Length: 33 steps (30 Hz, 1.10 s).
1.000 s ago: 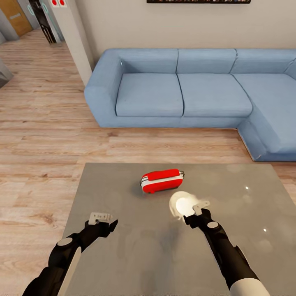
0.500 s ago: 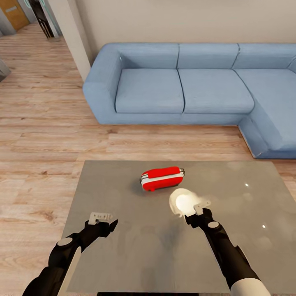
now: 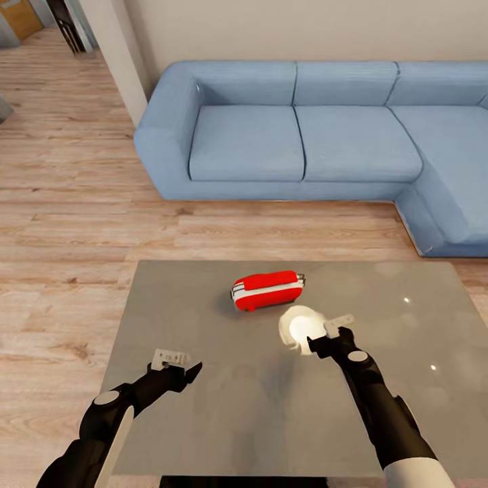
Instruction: Turn on the radio receiver that's on the table in the living room.
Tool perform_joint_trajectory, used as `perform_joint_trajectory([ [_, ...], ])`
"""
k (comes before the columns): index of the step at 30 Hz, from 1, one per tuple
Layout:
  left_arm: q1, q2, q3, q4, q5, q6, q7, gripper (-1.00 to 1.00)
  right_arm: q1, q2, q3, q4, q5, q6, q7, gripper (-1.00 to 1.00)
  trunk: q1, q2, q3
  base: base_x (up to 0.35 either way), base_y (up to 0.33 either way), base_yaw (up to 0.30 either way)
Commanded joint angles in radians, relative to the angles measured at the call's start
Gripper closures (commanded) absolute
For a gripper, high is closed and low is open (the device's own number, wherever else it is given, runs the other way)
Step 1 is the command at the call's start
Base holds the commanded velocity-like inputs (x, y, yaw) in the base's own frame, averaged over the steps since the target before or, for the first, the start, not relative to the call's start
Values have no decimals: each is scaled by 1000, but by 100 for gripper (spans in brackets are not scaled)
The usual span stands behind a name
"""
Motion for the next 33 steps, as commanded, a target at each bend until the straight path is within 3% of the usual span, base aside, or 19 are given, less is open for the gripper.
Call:
perform_joint_trajectory([
  [1, 0, 0, 0, 0, 0, 0, -2, -100, 0, 0, -1, 0, -1, 0, 0, -100, 0, 0, -2, 0, 0, 0],
  [33, 0, 0, 0, 0, 0, -1, -4, -100, 0, -5, -3, -3, -7, 8, 1, -100, 0, 0, -54, 0, 0, 0],
])
